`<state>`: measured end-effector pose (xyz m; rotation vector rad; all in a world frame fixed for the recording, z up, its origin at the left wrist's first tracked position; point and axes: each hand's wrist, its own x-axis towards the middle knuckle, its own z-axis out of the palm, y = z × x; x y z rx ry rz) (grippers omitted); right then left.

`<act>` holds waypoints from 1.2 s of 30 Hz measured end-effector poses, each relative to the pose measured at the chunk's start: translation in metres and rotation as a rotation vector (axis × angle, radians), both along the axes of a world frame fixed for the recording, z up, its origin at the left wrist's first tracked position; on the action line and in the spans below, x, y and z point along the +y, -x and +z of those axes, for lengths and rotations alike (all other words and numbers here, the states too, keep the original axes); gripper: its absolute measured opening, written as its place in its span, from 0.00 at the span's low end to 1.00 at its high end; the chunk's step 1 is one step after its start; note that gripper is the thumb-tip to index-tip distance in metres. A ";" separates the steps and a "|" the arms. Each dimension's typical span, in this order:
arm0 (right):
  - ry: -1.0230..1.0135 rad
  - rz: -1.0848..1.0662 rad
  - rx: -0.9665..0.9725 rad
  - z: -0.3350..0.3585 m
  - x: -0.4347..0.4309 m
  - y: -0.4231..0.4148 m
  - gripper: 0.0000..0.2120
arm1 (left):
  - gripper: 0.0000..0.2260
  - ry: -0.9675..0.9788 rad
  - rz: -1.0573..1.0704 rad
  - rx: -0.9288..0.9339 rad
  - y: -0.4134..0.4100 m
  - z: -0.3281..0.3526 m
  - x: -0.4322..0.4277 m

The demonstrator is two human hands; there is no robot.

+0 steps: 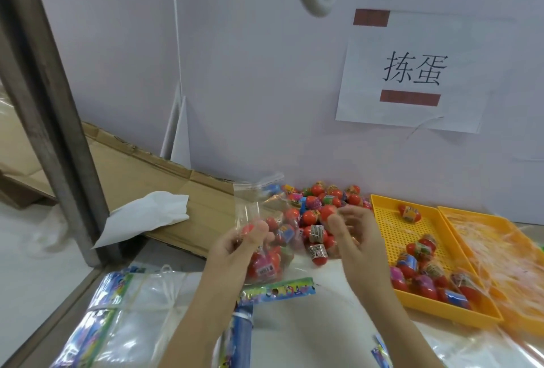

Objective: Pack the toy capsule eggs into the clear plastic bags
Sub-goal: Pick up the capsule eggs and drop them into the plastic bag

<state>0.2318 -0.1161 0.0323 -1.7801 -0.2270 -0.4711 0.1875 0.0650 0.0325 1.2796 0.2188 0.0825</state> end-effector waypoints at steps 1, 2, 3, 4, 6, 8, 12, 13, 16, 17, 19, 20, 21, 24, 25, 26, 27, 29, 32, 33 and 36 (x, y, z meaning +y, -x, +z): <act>-0.099 0.054 0.001 0.010 -0.001 0.003 0.12 | 0.26 -0.027 -0.007 -0.003 0.000 -0.001 -0.002; -0.160 0.109 -0.013 0.020 -0.002 0.006 0.12 | 0.25 -0.056 -0.009 -0.010 0.000 -0.002 -0.004; -0.182 0.154 -0.048 0.030 -0.003 0.010 0.11 | 0.24 -0.086 -0.013 -0.025 0.001 -0.002 -0.007; -0.173 0.184 -0.100 0.038 -0.003 0.014 0.10 | 0.23 -0.120 -0.022 -0.044 0.002 -0.003 -0.009; -0.093 0.218 -0.207 0.051 -0.003 0.022 0.09 | 0.22 -0.211 -0.063 -0.090 0.005 -0.003 -0.014; 0.069 0.210 -0.257 0.058 -0.003 0.028 0.12 | 0.21 -0.268 -0.100 -0.150 0.008 -0.003 -0.019; 0.274 0.073 -0.209 0.059 0.000 0.030 0.15 | 0.19 -0.314 -0.144 -0.229 0.012 -0.002 -0.025; 0.333 0.022 -0.223 0.058 -0.001 0.030 0.13 | 0.19 -0.319 -0.150 -0.234 0.012 -0.001 -0.026; 0.416 -0.020 -0.246 0.058 -0.006 0.028 0.10 | 0.20 -0.315 -0.165 -0.242 0.011 -0.001 -0.025; 0.430 0.000 -0.244 0.059 -0.009 0.028 0.10 | 0.21 -0.312 -0.165 -0.238 0.010 -0.001 -0.024; 0.479 0.032 -0.220 0.060 -0.010 0.028 0.10 | 0.23 -0.303 -0.186 -0.223 0.010 -0.003 -0.023; 0.487 0.051 -0.200 0.061 -0.010 0.028 0.08 | 0.24 -0.299 -0.203 -0.215 0.010 -0.003 -0.023; 0.480 0.078 -0.178 0.061 -0.010 0.028 0.06 | 0.24 -0.297 -0.221 -0.212 0.010 -0.004 -0.023; 0.494 0.123 -0.142 0.060 -0.010 0.027 0.09 | 0.22 -0.281 -0.263 -0.225 0.012 -0.002 -0.026; 0.506 0.131 -0.131 0.060 -0.011 0.026 0.09 | 0.20 -0.278 -0.271 -0.230 0.012 -0.002 -0.026; 0.518 0.137 -0.117 0.061 -0.011 0.026 0.08 | 0.18 -0.276 -0.280 -0.229 0.012 -0.001 -0.026; 0.531 0.146 -0.098 0.061 -0.011 0.025 0.06 | 0.17 -0.275 -0.288 -0.226 0.012 -0.001 -0.026; 0.554 0.170 -0.057 0.061 -0.012 0.025 0.07 | 0.17 -0.271 -0.300 -0.216 0.011 -0.002 -0.026; 0.586 0.168 -0.024 0.060 -0.013 0.024 0.11 | 0.20 -0.243 -0.309 -0.202 0.010 -0.004 -0.027; 0.596 0.156 -0.020 0.060 -0.013 0.023 0.10 | 0.20 -0.239 -0.309 -0.201 0.010 -0.005 -0.027; 0.581 0.108 -0.018 0.059 -0.014 0.020 0.03 | 0.25 -0.252 -0.302 -0.207 0.009 -0.006 -0.028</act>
